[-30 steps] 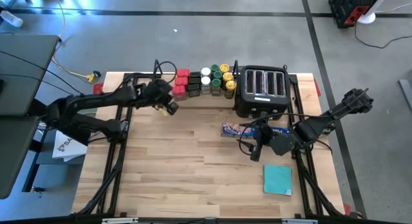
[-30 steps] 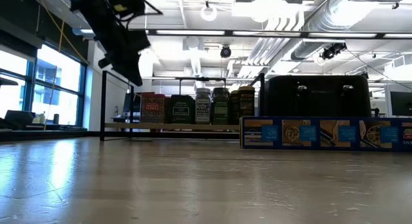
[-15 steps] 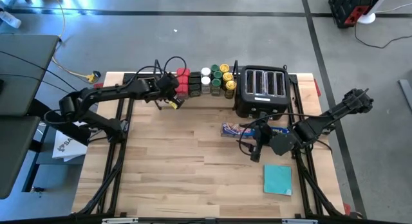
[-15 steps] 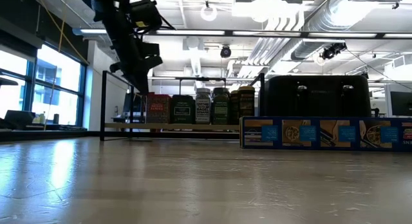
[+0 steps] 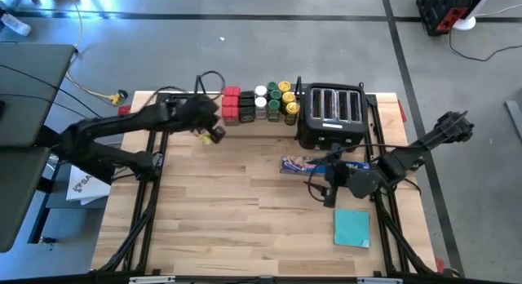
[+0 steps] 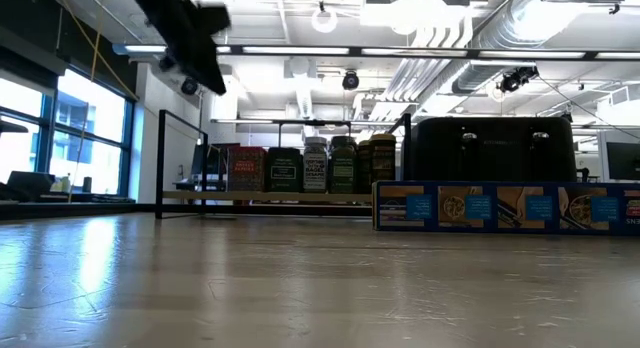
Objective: Shelf spices
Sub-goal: Return to Home Position
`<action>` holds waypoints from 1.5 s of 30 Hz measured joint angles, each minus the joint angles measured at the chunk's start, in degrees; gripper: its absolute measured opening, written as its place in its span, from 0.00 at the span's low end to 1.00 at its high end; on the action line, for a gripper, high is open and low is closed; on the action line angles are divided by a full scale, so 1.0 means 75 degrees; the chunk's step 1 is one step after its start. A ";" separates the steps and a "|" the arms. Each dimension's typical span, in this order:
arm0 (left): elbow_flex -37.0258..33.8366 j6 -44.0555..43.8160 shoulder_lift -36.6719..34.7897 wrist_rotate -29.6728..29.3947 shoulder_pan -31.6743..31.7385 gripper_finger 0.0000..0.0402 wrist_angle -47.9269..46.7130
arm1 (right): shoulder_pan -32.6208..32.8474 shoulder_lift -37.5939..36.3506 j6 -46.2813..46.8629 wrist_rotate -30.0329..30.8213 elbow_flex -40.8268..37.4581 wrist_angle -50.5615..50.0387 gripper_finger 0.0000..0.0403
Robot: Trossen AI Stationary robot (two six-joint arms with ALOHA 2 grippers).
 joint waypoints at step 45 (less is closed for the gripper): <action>-0.6950 -0.0060 -0.8120 0.1609 -0.1475 0.00 0.6028 | -0.2178 -0.7949 0.0424 -0.4671 -0.6382 0.3462 0.00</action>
